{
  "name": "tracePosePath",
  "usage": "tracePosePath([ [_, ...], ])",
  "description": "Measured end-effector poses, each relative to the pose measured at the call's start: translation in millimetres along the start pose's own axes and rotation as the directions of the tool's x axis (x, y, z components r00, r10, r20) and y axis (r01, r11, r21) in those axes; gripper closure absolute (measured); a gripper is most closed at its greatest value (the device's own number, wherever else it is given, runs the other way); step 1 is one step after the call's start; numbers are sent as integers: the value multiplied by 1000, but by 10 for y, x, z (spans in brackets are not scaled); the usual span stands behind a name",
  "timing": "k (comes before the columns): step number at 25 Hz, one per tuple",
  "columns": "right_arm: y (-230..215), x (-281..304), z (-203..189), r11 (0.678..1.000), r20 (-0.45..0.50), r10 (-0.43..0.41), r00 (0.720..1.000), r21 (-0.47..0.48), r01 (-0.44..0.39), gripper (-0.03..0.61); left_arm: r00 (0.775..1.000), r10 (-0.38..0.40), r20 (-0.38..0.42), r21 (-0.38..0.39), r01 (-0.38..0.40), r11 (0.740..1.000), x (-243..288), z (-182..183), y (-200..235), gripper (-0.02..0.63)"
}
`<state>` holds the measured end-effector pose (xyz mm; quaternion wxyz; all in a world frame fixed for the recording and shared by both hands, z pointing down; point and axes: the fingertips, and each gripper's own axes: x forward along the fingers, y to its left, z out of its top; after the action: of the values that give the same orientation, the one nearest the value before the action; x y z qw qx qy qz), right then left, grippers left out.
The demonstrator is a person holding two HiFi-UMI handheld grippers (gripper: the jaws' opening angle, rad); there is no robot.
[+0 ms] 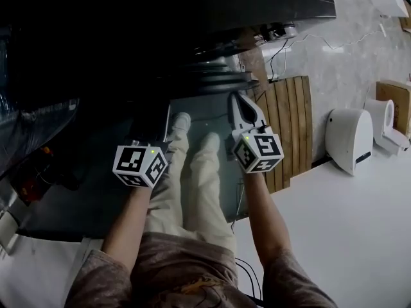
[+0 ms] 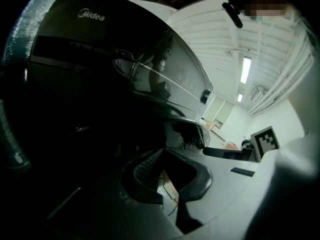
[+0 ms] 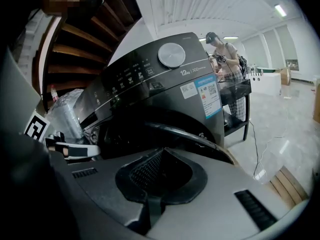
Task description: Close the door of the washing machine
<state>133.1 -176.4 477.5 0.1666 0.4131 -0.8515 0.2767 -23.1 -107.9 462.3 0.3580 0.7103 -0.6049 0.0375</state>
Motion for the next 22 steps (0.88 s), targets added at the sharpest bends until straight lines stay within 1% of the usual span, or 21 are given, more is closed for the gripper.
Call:
tracePosePath([
  [4, -170, 164, 117, 1000, -11, 4, 1000, 1, -4, 586, 998, 61, 26, -33, -60, 998, 97, 61, 31, 612],
  [7, -222, 240, 185, 999, -25, 33, 999, -18, -33, 586, 995, 89, 46, -46, -87, 995, 122, 98, 55, 612],
  [14, -233, 446, 273, 997, -51, 74, 996, -13, -75, 586, 988, 132, 76, -62, -128, 990, 188, 188, 99, 612],
  [17, -226, 487, 293, 996, -58, 87, 995, -32, -89, 586, 987, 146, 72, -55, -142, 988, 194, 198, 112, 612],
  [22, -234, 513, 309, 990, -87, 102, 991, -86, -110, 586, 984, 159, 75, -80, -153, 985, 212, 205, 115, 614],
])
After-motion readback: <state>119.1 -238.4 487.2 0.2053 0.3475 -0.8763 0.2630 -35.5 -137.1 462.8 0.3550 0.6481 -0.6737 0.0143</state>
